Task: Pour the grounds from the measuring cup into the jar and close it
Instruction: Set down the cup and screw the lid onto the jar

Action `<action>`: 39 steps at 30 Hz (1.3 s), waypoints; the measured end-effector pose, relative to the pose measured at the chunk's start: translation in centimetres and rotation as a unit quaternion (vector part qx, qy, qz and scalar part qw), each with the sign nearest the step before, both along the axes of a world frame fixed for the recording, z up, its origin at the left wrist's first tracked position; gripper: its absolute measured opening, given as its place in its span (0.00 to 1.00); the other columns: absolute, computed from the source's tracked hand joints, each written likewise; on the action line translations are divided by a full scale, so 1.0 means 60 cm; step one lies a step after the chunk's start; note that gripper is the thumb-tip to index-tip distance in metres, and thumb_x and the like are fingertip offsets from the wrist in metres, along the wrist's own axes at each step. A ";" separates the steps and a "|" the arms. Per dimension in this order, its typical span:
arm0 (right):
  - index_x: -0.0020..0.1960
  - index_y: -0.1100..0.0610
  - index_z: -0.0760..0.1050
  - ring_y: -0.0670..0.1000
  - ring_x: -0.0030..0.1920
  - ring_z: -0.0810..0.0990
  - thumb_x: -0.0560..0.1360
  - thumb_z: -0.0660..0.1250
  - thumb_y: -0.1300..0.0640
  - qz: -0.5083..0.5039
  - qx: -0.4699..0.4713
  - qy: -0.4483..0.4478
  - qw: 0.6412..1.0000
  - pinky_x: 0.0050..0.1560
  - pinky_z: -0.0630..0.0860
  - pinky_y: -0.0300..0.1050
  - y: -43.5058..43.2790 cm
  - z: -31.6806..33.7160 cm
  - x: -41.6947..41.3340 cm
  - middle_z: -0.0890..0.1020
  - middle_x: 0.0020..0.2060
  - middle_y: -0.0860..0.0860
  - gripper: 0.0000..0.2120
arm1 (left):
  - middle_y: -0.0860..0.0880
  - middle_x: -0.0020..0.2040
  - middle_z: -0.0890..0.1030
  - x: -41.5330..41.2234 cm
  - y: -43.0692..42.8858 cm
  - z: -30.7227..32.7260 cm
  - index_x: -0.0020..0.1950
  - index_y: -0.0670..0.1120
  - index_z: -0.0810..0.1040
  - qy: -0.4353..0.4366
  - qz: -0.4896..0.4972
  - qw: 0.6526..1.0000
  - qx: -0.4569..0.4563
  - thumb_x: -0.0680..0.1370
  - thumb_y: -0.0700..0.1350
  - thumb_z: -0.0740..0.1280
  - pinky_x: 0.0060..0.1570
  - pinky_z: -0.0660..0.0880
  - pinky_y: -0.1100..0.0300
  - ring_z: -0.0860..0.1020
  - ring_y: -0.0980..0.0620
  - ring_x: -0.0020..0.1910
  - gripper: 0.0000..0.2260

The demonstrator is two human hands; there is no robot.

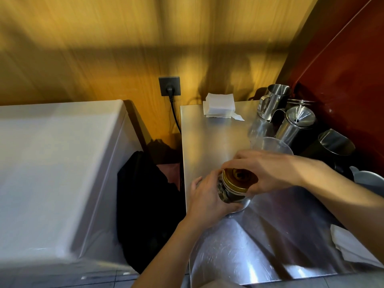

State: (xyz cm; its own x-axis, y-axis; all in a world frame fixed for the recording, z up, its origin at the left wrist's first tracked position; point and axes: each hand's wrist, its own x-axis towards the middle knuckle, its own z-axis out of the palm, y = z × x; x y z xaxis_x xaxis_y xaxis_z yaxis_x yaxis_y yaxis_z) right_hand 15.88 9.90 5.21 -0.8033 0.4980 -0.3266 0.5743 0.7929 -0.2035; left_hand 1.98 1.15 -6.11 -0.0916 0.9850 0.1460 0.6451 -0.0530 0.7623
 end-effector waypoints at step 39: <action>0.58 0.50 0.68 0.52 0.46 0.76 0.68 0.63 0.35 -0.009 0.148 0.032 0.988 0.43 0.75 0.48 -0.011 -0.014 -0.004 0.77 0.49 0.50 0.26 | 0.70 0.44 0.67 0.004 0.005 -0.008 0.59 0.60 0.63 0.016 0.015 1.000 -0.003 0.59 0.63 0.74 0.57 0.62 0.55 0.47 0.88 0.49 0.33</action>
